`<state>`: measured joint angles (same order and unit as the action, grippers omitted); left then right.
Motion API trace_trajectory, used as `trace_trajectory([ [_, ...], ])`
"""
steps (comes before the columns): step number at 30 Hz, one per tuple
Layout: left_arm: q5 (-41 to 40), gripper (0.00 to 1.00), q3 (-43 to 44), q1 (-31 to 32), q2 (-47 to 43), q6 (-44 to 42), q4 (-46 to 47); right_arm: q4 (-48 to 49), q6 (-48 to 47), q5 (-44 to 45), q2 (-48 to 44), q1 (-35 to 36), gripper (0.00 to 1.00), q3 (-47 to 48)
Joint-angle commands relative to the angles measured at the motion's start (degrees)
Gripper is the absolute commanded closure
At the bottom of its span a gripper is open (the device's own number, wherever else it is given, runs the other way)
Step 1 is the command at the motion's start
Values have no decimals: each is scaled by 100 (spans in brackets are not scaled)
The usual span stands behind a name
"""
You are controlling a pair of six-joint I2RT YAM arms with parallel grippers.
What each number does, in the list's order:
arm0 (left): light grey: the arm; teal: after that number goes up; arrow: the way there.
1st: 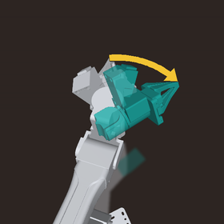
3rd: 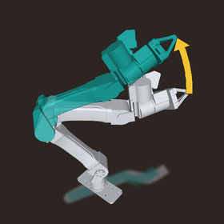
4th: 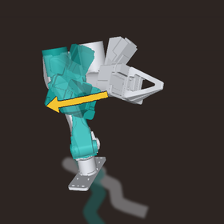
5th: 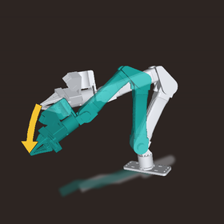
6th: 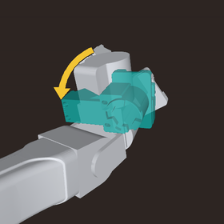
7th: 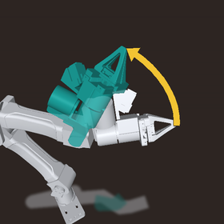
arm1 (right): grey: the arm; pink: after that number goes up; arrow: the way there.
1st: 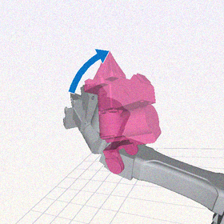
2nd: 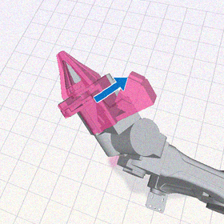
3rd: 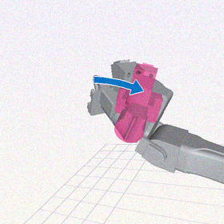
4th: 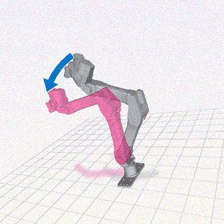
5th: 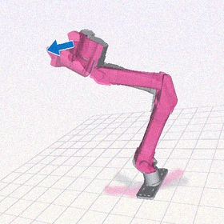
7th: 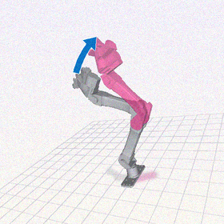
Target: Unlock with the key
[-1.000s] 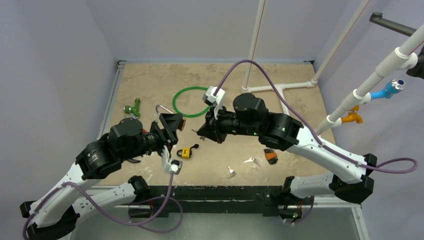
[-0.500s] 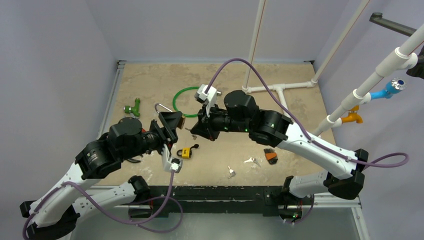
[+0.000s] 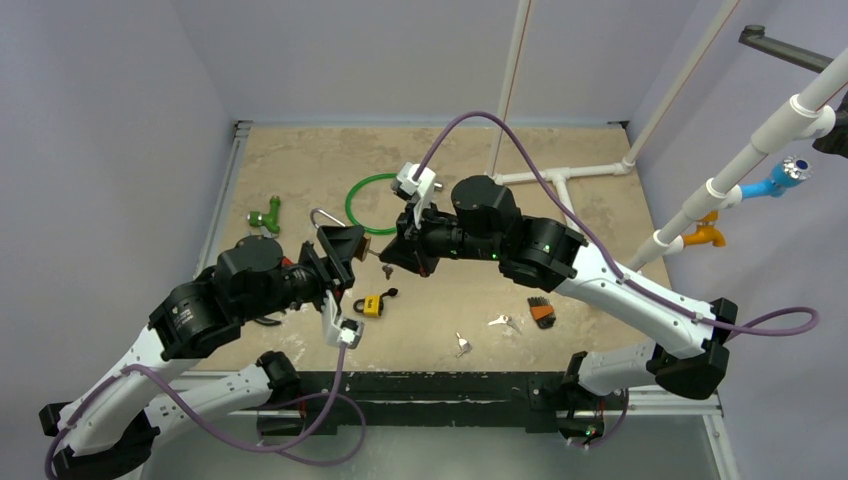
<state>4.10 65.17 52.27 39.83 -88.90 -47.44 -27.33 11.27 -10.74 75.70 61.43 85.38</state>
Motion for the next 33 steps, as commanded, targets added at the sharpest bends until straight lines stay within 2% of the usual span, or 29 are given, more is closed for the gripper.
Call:
trace_trajectory([
  [1,68,100,273,29,-89,11,514,312,-63,-249,4,-29,100,270],
  [33,102,100,344,29,-101,-13,520,430,-37,-350,-16,-193,100,-9],
])
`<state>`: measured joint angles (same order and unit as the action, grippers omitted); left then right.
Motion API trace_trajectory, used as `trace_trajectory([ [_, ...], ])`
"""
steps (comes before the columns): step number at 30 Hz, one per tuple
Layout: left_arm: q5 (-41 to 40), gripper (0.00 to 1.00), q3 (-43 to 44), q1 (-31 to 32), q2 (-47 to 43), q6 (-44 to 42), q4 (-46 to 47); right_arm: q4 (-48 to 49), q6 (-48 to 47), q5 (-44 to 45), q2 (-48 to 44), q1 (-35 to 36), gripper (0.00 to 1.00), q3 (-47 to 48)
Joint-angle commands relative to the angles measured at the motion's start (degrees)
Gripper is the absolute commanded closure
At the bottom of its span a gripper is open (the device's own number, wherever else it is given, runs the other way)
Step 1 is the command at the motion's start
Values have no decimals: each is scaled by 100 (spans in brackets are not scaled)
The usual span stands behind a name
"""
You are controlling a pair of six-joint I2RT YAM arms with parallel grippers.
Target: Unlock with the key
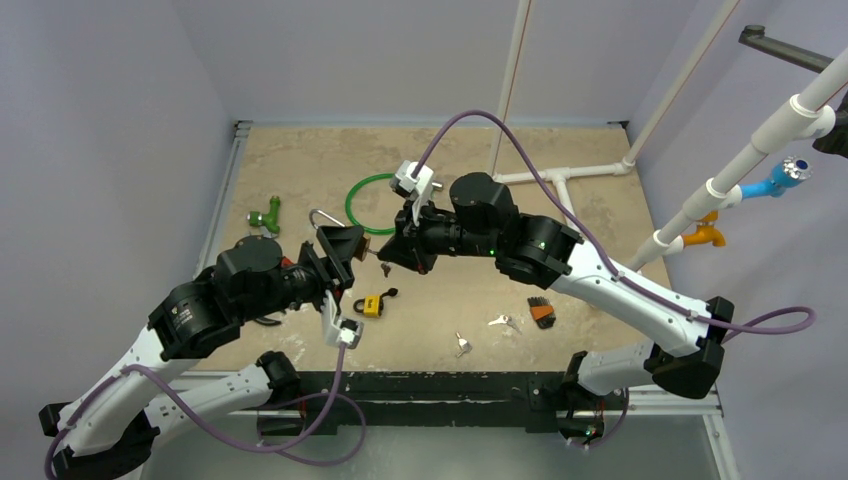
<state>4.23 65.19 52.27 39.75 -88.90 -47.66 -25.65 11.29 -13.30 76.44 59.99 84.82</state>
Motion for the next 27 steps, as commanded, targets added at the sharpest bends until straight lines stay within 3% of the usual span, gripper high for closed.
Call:
trace_trajectory([
  [1,87,100,345,29,-96,-13,541,262,-39,-109,-94,-48,100,49],
  [27,-260,100,199,38,25,19,926,374,76,-140,207,-48,100,179],
])
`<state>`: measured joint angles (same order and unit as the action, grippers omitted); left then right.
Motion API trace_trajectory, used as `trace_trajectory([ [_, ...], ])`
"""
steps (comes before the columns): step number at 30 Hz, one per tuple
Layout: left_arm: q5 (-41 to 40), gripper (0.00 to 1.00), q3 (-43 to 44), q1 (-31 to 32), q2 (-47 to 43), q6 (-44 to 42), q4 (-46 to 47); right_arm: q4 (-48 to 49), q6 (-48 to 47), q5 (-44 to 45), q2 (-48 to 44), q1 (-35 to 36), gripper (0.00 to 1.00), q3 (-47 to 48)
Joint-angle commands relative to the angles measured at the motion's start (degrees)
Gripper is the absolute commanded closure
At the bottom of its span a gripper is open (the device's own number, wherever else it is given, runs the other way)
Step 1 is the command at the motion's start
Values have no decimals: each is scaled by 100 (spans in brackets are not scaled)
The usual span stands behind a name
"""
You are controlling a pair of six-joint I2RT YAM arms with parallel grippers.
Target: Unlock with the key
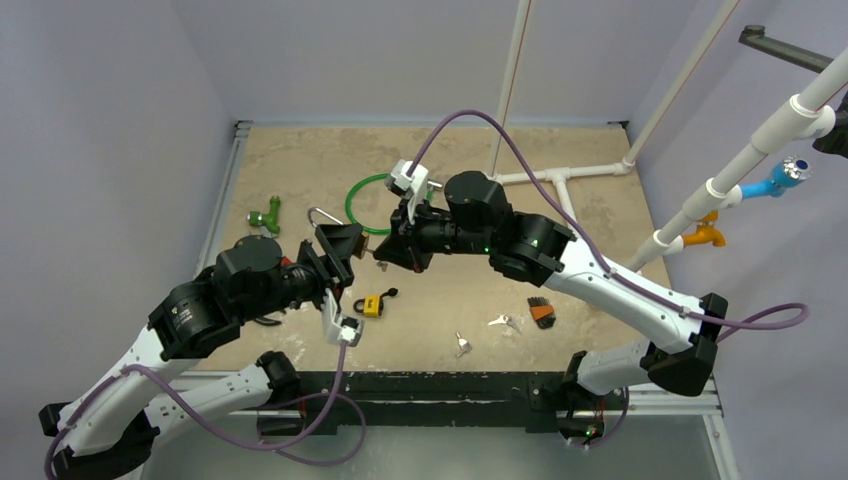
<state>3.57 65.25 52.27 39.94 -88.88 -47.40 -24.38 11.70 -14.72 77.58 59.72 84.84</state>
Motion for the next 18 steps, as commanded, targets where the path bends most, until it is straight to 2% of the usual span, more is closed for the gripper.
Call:
trace_trajectory([
  [1,-240,100,190,39,11,27,910,237,26,50,105,-22,100,182],
  [11,-156,100,198,111,-7,-152,508,497,121,11,94,-22,100,142],
  [18,-334,100,45,224,22,-355,551,598,208,21,76,-22,100,134],
])
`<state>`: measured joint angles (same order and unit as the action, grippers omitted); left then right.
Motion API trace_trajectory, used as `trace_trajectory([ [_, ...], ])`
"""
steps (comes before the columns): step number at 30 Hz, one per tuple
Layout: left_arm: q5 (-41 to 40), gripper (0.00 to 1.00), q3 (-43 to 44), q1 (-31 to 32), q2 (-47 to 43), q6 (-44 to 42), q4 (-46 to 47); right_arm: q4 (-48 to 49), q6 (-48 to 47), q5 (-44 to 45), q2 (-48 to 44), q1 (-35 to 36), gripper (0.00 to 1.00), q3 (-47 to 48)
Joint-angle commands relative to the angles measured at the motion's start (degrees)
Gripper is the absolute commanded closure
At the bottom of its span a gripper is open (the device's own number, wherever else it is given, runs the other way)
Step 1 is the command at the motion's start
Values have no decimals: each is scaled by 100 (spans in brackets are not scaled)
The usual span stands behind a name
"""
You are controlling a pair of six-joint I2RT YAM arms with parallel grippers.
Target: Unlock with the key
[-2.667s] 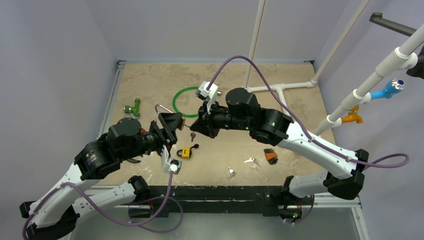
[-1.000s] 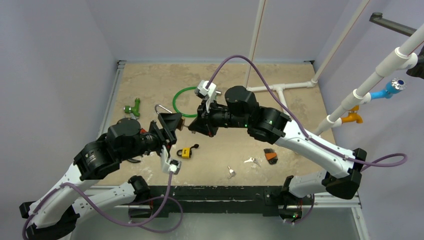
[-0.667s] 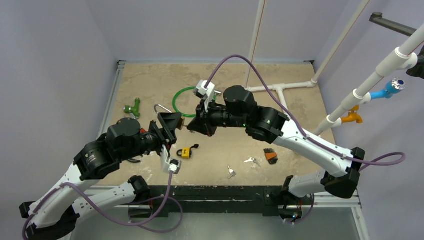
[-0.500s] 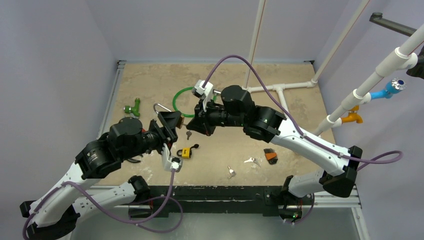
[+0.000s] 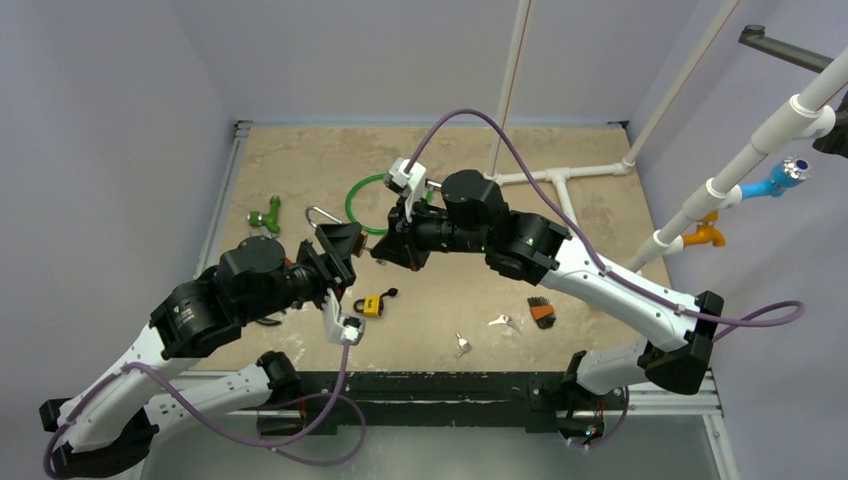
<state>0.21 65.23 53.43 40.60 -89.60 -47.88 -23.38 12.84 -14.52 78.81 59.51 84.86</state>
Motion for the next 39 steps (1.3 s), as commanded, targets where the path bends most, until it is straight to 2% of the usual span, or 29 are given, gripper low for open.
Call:
trace_trajectory([
  [1,1,100,35,125,-32,-281,643,516,101,17,-49,0,100,115],
  [20,-873,100,97,359,242,-77,829,907,341,101,-75,0,100,-137],
  [39,-1559,100,-180,762,263,-312,1052,1450,537,178,-45,8,100,-346],
])
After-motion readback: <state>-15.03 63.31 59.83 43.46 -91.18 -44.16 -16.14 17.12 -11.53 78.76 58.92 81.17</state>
